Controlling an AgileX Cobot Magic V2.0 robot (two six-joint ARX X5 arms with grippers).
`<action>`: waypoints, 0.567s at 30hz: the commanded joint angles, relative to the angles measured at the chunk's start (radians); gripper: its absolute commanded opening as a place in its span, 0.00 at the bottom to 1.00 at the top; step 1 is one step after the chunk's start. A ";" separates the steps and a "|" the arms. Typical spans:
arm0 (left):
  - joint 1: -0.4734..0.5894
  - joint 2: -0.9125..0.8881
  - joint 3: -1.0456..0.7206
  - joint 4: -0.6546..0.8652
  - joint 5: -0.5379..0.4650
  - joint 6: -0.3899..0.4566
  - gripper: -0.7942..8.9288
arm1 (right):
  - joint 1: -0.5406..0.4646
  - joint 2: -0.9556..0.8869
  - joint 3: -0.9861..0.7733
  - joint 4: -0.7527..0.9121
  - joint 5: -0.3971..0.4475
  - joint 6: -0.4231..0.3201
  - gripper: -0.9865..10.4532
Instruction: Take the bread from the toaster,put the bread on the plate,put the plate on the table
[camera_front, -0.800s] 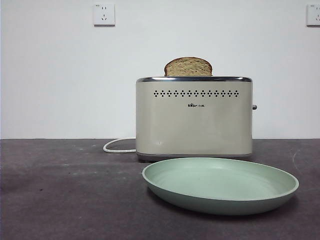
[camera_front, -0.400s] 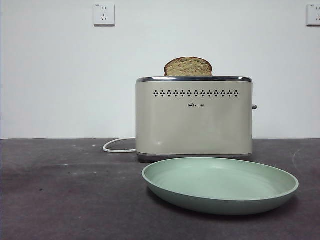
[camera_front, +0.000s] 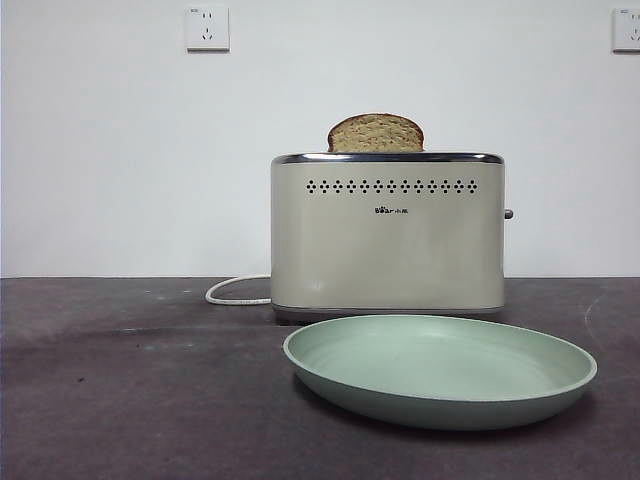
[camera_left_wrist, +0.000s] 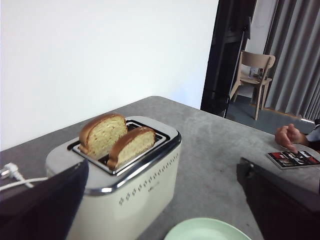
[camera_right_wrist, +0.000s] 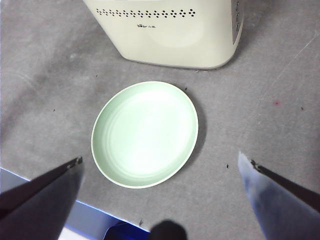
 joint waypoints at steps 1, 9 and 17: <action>-0.041 0.091 0.042 0.047 -0.019 0.036 0.59 | 0.002 0.008 0.002 0.008 -0.004 -0.001 0.56; -0.145 0.378 0.260 0.045 -0.087 0.118 0.59 | 0.002 0.019 0.002 0.008 -0.003 -0.003 0.56; -0.197 0.630 0.432 0.046 -0.132 0.209 0.59 | 0.002 0.019 0.002 0.009 -0.003 -0.004 0.56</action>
